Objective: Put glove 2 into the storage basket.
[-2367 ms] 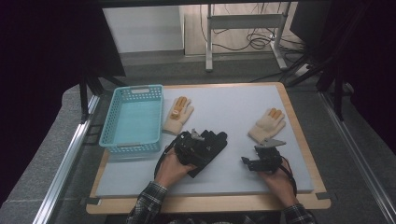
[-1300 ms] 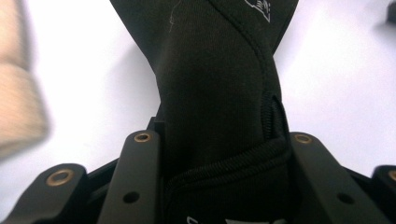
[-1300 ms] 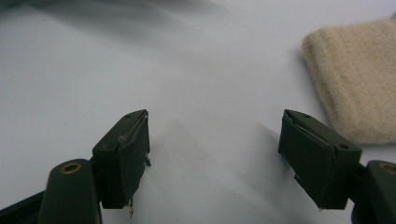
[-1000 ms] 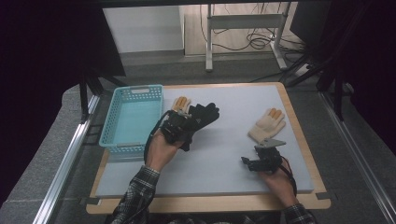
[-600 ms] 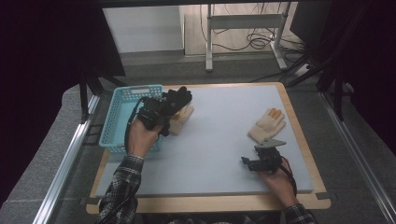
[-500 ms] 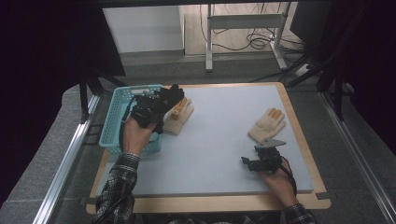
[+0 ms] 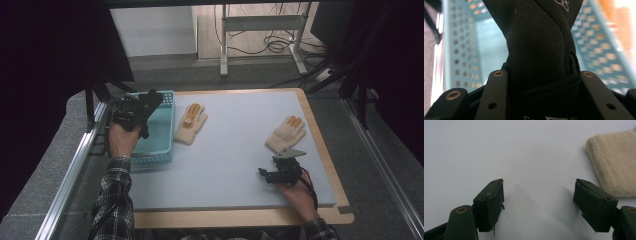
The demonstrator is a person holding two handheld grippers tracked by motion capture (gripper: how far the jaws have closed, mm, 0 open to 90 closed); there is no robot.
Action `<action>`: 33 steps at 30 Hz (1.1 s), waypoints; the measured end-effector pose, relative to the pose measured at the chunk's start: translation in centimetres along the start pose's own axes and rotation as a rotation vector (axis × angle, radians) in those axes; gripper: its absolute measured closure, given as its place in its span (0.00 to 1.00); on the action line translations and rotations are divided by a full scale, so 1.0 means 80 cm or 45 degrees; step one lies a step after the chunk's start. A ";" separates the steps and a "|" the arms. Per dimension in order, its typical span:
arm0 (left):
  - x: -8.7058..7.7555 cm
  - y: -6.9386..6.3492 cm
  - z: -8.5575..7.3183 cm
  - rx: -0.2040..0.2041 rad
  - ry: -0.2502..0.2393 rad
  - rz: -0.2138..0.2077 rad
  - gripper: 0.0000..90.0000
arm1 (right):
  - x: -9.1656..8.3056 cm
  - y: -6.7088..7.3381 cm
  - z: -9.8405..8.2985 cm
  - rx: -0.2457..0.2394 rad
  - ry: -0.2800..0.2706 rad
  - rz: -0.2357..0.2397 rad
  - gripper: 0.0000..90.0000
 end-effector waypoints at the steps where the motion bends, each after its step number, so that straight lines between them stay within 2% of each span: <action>1: 0.006 0.005 -0.001 -0.013 0.019 0.013 0.67 | 0.000 0.000 0.000 0.000 0.000 0.000 0.27; 2: 0.018 0.012 -0.004 -0.032 0.051 0.026 0.67 | 0.000 0.000 0.000 0.001 0.000 0.000 0.27; 3: 0.018 0.012 -0.004 -0.032 0.051 0.026 0.67 | 0.000 0.000 0.000 0.001 0.000 0.000 0.27; 6: 0.036 0.017 -0.009 -0.042 0.094 0.045 0.67 | 0.000 0.000 0.000 0.000 -0.001 0.000 0.27; 13: 0.071 0.011 -0.011 -0.031 0.178 0.024 0.65 | 0.000 0.000 0.000 0.001 -0.001 0.001 0.27; 15: 0.080 0.011 -0.011 -0.023 0.208 0.044 0.65 | 0.000 0.000 0.000 0.001 -0.001 0.001 0.27; 16: 0.086 0.016 -0.013 -0.004 0.237 0.098 0.64 | 0.000 0.000 0.000 0.001 -0.001 0.001 0.27; 17: 0.086 0.016 -0.013 -0.004 0.237 0.098 0.64 | 0.000 0.000 0.000 0.001 -0.001 0.001 0.27; 19: 0.092 0.024 -0.018 -0.003 0.277 0.148 0.60 | 0.000 0.000 0.000 0.001 -0.001 0.001 0.27; 20: 0.096 0.027 -0.023 0.010 0.304 0.143 0.59 | 0.000 0.000 0.000 0.001 -0.001 0.002 0.27; 22: 0.097 0.026 -0.025 0.020 0.315 0.124 0.56 | 0.000 0.000 0.000 0.000 -0.001 0.001 0.27; 24: 0.098 0.022 -0.026 0.038 0.326 0.109 0.46 | 0.000 0.000 0.000 0.000 0.000 0.001 0.27; 25: 0.099 0.018 -0.025 0.041 0.327 0.070 0.34 | 0.000 0.000 0.000 0.000 -0.001 0.001 0.27; 26: 0.099 0.018 -0.025 0.041 0.327 0.070 0.29 | 0.000 0.000 0.000 0.000 -0.001 0.001 0.27; 27: 0.097 0.013 -0.023 0.043 0.324 0.020 0.22 | 0.000 0.000 0.000 0.000 0.000 0.001 0.27; 28: 0.097 0.013 -0.023 0.043 0.324 0.020 0.18 | 0.000 0.000 0.000 0.000 0.000 0.001 0.27; 29: 0.094 0.010 -0.022 0.055 0.322 0.000 0.18 | 0.000 0.000 0.000 0.000 -0.001 0.001 0.27; 30: 0.088 0.008 -0.018 0.078 0.302 0.014 0.04 | 0.000 0.000 0.000 0.000 0.000 0.001 0.27; 31: 0.088 0.008 -0.018 0.078 0.302 0.014 0.04 | 0.000 0.000 0.000 0.000 0.000 0.001 0.27; 33: 0.077 0.009 -0.014 0.088 0.261 0.024 0.04 | 0.000 0.000 0.000 0.000 -0.001 0.001 0.27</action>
Point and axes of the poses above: each handheld gripper's, and its own axes: x roughly forward along the jaws, z roughly out of its top, y roughly to its left, the point moved 5 cm from there along x, roughly forward along the jaws, and after that the axes turned 11 degrees about z, right-handed, at the moved point
